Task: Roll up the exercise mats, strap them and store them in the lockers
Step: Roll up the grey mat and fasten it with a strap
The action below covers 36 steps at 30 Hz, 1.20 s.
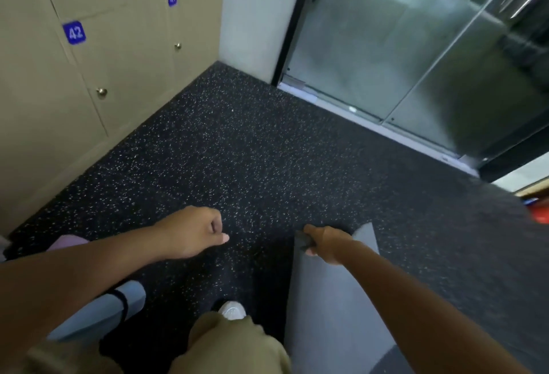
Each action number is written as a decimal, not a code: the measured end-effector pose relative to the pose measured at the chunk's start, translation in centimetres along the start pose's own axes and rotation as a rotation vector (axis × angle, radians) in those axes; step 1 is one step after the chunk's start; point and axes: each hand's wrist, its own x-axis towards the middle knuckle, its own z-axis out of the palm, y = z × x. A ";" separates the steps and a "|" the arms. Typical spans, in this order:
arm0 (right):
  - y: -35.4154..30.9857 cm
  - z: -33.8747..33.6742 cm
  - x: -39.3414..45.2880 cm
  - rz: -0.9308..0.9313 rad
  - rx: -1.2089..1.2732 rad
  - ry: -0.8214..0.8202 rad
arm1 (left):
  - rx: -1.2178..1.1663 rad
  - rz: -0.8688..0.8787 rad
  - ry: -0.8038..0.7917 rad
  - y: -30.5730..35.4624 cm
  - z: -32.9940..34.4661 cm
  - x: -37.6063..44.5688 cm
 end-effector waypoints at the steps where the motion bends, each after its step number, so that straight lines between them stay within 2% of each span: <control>1: 0.7 -1.4 -1.6 0.015 0.014 0.021 | 0.005 0.021 0.009 1.4 -0.6 -0.9; 6: 3.0 -7.9 -9.9 0.046 0.080 0.204 | 0.004 0.118 0.096 8.0 -3.5 -5.8; 11: 3.0 -12.8 -18.8 -0.046 0.189 0.459 | -0.001 0.204 0.205 12.2 -5.0 -11.3; 17: 0.2 -15.7 -28.9 -0.217 0.309 0.785 | 0.027 0.261 0.321 12.9 -6.4 -16.9; 22: -3.0 -15.7 -35.6 -0.336 0.441 0.940 | 0.060 0.238 0.401 11.7 -8.5 -21.2; 28: -6.7 -12.0 -41.2 -0.473 0.645 0.951 | 0.167 0.262 0.556 10.0 -10.8 -27.0; 32: -8.2 -8.0 -43.0 -0.616 1.019 0.793 | 0.242 0.263 0.572 7.9 -12.3 -29.6; 36: -8.6 -3.7 -44.0 -0.684 1.221 0.603 | 0.170 0.273 0.523 7.0 -11.1 -31.7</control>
